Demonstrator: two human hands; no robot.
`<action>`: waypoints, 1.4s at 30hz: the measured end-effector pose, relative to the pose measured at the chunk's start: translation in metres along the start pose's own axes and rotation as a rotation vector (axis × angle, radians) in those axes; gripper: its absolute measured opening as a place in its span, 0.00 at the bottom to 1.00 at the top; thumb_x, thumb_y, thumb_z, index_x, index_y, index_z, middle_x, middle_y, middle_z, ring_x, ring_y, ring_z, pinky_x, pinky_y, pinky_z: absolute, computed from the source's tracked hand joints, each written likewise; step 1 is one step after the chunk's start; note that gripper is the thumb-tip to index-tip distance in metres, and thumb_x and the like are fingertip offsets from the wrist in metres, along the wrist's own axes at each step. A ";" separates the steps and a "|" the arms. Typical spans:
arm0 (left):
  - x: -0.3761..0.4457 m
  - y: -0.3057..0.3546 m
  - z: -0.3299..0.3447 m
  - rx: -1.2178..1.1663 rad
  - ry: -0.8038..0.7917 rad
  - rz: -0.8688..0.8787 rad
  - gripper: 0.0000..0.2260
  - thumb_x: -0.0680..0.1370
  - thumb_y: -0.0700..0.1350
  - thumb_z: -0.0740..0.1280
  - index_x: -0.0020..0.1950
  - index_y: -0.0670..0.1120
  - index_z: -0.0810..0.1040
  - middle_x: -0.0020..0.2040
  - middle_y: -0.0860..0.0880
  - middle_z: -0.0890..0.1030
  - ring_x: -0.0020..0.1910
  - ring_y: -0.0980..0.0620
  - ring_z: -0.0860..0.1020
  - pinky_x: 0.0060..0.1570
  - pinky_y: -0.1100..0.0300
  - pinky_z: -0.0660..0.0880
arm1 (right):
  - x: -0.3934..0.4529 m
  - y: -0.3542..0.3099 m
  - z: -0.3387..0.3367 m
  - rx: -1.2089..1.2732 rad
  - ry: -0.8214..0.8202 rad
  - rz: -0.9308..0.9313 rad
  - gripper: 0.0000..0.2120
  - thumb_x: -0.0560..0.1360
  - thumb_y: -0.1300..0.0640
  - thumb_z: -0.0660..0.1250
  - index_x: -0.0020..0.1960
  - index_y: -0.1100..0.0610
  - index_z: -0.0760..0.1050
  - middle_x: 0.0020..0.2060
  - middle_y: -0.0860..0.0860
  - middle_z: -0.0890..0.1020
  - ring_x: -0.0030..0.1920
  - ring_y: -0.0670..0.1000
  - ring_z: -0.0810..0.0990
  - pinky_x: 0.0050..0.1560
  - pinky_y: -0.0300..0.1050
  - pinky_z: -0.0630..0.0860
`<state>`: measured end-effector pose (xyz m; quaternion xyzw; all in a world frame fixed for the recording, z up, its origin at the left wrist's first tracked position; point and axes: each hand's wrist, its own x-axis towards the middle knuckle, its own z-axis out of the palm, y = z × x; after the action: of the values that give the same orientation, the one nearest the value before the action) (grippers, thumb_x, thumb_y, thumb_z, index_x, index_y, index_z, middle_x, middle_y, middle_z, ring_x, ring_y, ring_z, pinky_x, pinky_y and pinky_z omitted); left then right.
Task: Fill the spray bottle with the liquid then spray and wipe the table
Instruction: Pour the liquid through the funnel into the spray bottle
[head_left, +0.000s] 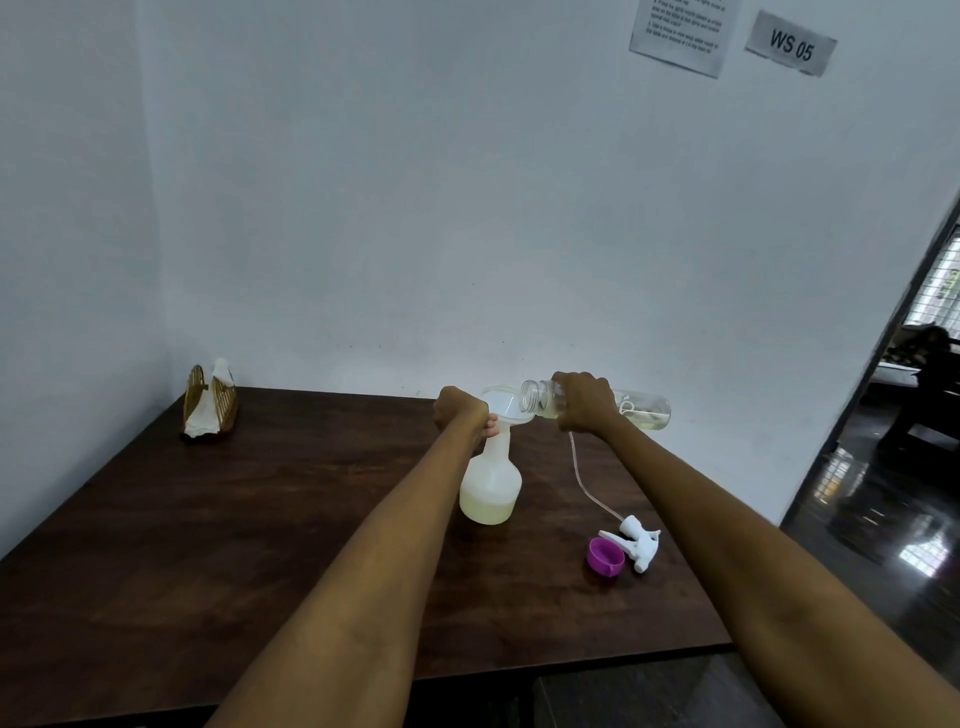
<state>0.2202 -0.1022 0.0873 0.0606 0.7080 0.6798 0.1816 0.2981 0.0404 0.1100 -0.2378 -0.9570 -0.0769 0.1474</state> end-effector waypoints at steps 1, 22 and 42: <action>0.000 0.000 0.000 -0.002 -0.002 0.000 0.09 0.78 0.29 0.61 0.39 0.37 0.72 0.29 0.42 0.72 0.24 0.51 0.72 0.10 0.68 0.67 | 0.000 0.000 0.000 -0.002 0.001 -0.001 0.20 0.67 0.64 0.68 0.59 0.60 0.71 0.53 0.55 0.80 0.56 0.58 0.77 0.56 0.48 0.69; -0.002 0.000 -0.001 -0.029 0.017 -0.007 0.15 0.77 0.28 0.61 0.31 0.38 0.68 0.28 0.41 0.73 0.24 0.51 0.73 0.13 0.65 0.70 | 0.002 -0.001 0.000 -0.017 0.002 -0.007 0.20 0.67 0.64 0.68 0.58 0.60 0.71 0.53 0.55 0.80 0.56 0.58 0.77 0.56 0.48 0.69; -0.007 0.003 -0.001 -0.017 0.009 -0.014 0.08 0.79 0.30 0.60 0.40 0.36 0.72 0.29 0.42 0.72 0.25 0.51 0.72 0.14 0.66 0.70 | 0.002 0.002 0.002 -0.014 0.016 -0.005 0.19 0.67 0.64 0.68 0.57 0.60 0.72 0.52 0.55 0.80 0.55 0.58 0.77 0.55 0.48 0.69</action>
<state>0.2263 -0.1055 0.0911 0.0510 0.7035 0.6846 0.1837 0.2964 0.0433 0.1089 -0.2357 -0.9558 -0.0858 0.1531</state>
